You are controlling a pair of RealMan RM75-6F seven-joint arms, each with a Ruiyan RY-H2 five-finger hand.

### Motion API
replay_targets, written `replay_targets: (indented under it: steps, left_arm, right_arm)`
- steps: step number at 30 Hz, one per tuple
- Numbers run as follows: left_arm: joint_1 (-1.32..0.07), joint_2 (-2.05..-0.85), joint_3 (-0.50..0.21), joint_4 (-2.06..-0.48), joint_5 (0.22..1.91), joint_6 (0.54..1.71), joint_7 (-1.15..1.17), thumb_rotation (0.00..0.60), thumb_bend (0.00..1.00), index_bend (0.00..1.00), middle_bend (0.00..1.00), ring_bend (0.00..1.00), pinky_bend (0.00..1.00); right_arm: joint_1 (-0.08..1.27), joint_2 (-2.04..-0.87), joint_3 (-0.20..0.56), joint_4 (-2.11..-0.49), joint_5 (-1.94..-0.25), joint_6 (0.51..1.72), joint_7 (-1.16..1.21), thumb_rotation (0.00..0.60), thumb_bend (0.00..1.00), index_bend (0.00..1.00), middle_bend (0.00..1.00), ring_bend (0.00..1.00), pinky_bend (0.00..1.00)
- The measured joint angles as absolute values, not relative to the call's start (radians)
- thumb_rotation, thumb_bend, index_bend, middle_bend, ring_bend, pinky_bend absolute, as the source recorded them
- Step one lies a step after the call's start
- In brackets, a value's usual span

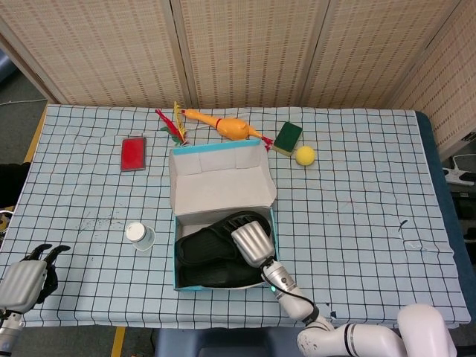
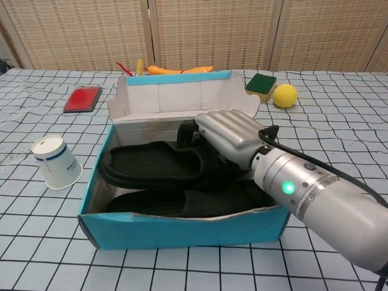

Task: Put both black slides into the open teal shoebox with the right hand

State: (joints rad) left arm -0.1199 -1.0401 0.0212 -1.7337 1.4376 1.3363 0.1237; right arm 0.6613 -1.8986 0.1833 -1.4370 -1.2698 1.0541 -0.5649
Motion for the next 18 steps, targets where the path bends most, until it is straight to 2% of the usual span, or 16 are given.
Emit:
replay_targets:
  steps: [3,4,8,11,14,18]
  left_arm:
    - [-0.119,-1.041,0.023,-1.734,1.438,1.337,0.126,0.600,0.37,0.23,0.07,0.16,0.42]
    - [-0.120,-1.041,0.022,-1.734,1.438,1.337,0.126,0.600,0.37,0.23,0.07,0.16,0.42]
    - [-0.119,-1.040,0.022,-1.733,1.437,1.337,0.125,0.600,0.37,0.23,0.07,0.16,0.42]
    - [-0.120,-1.041,0.021,-1.732,1.434,1.335,0.124,0.600,0.37,0.23,0.07,0.16,0.42]
    - [-0.120,-1.041,0.021,-1.732,1.434,1.335,0.126,0.600,0.37,0.23,0.07,0.16,0.42]
    - [-0.120,-1.042,0.021,-1.733,1.434,1.336,0.130,0.600,0.37,0.23,0.07,0.16,0.42]
  right_arm:
    - [0.655,-1.882,0.167,-1.463,-1.247,1.052,-0.618,0.600,0.05,0.66,0.62,0.45,0.49]
    - [0.654,-1.878,0.164,-1.469,-1.238,1.051,-0.636,0.600,0.05,0.61,0.60,0.41,0.47]
    - [0.655,-1.855,0.161,-1.511,-1.174,1.045,-0.709,0.600,0.05,0.34,0.35,0.16,0.28]
    - [0.659,-1.834,0.168,-1.545,-1.156,1.050,-0.727,0.600,0.05,0.20,0.20,0.02,0.15]
    - [0.660,-1.820,0.177,-1.566,-1.166,1.069,-0.714,0.600,0.05,0.09,0.11,0.00,0.09]
    - [0.658,-1.797,0.184,-1.597,-1.190,1.091,-0.679,0.600,0.05,0.05,0.09,0.00,0.08]
